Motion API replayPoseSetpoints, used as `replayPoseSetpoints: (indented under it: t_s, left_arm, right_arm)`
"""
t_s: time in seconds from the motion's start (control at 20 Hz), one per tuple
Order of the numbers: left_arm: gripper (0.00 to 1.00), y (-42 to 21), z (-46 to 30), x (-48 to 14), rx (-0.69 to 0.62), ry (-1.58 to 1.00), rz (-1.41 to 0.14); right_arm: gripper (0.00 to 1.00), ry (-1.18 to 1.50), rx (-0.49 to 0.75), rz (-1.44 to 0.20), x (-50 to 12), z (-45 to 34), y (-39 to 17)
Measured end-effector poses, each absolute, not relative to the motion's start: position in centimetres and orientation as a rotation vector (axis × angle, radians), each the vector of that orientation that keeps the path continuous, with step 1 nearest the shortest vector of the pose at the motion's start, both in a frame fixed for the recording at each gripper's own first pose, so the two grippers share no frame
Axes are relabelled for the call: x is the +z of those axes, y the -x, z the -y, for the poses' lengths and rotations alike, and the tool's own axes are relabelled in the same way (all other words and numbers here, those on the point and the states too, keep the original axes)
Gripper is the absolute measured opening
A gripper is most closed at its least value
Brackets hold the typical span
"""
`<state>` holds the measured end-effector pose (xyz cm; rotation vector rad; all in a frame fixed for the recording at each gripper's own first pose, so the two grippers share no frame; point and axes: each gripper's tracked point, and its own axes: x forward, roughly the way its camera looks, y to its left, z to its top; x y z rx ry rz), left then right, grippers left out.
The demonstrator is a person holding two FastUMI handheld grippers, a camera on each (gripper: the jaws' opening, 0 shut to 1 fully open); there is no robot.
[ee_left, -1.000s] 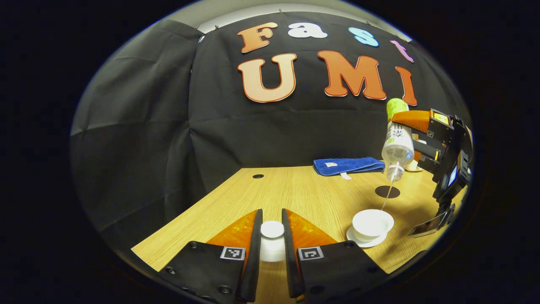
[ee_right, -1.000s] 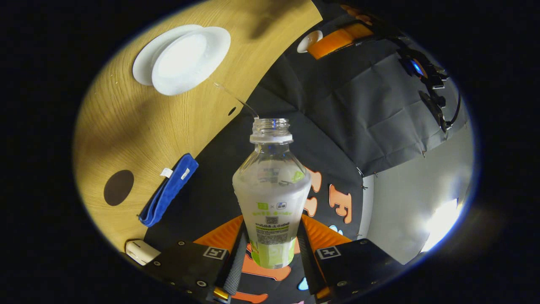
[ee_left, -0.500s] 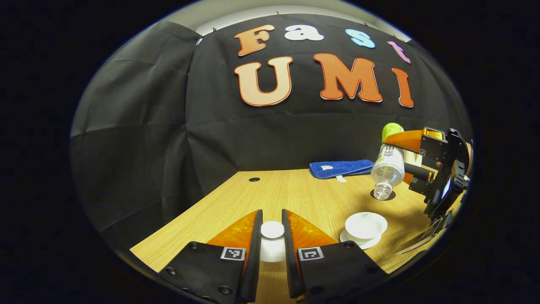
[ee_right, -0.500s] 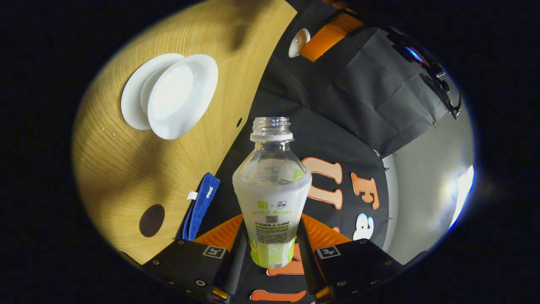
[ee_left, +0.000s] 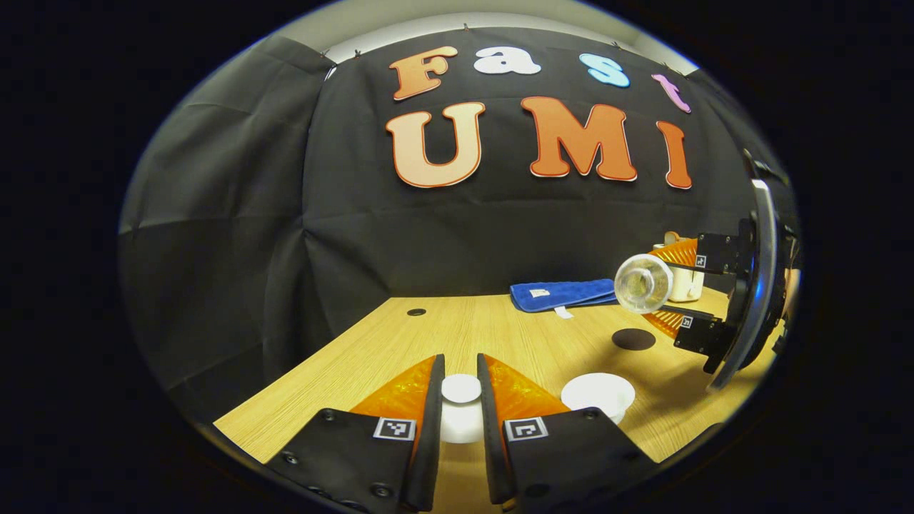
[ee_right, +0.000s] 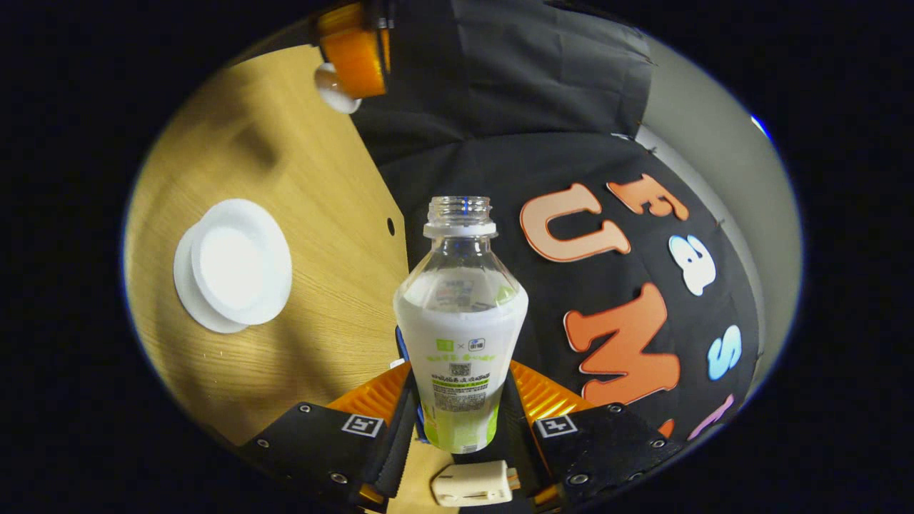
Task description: Open the teacup lid with one hand, grasp the water bottle and pour water into the teacup with the other hand; after pouring, place the water bottle on the coaster and then close the teacup lid.
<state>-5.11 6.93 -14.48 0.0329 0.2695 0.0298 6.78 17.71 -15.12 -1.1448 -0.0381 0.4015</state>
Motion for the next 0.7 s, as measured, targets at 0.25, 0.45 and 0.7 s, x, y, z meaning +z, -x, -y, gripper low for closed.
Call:
replayPoseSetpoints:
  t_s: [0.25, 0.45, 0.7]
  left_arm:
    - [0.31, 4.5, -5.1, -13.9, 0.000, -0.030, -0.257]
    - [0.31, 4.3, -3.7, -13.3, -0.016, -0.027, -0.244]
    - [0.31, 4.1, -2.3, -12.6, -0.031, -0.024, -0.233]
  right_arm:
    - [0.63, 0.948, 0.362, -0.030, -14.4, -15.2, -8.1]
    - [0.63, 0.720, 0.327, -0.102, -14.1, -12.7, -9.9]
    - [0.63, 0.447, 0.292, -0.156, -13.6, -10.1, -11.3]
